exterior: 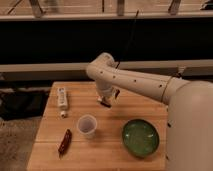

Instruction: Place the eraser in the ceramic cup

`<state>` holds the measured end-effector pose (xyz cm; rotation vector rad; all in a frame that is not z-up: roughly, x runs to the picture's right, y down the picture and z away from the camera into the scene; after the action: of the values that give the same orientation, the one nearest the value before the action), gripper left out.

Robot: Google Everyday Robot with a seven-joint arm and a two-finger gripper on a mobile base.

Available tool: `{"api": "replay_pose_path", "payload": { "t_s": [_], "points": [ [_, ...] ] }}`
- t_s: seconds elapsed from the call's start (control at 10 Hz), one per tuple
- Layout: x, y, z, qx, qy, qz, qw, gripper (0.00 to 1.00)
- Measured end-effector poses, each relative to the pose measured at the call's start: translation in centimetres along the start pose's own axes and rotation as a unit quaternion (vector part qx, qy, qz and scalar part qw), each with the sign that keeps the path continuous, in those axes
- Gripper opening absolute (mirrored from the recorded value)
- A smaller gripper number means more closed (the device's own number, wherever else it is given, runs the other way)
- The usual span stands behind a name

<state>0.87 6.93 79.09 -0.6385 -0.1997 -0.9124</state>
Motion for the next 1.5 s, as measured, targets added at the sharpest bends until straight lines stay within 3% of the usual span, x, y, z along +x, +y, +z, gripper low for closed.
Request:
{"api": "replay_pose_path", "payload": {
  "t_s": [0.2,0.6,0.9,1.1,1.5],
  "points": [
    [-0.6,0.1,-0.5,-0.001,0.007,-0.012,0.9999,0.04],
    [-5.8,-0.6,-2.6,-0.001,0.025,-0.068,0.9974,0.04],
    [-7.3,-0.1,-3.1,-0.003,0.032,-0.104,0.9941,0.04],
    [-10.1,-0.3,-3.7,0.003,0.036,-0.134,0.9903,0.04],
    [-12.7,0.2,-4.2,0.006,0.040,-0.170,0.9846,0.04]
  ]
}}
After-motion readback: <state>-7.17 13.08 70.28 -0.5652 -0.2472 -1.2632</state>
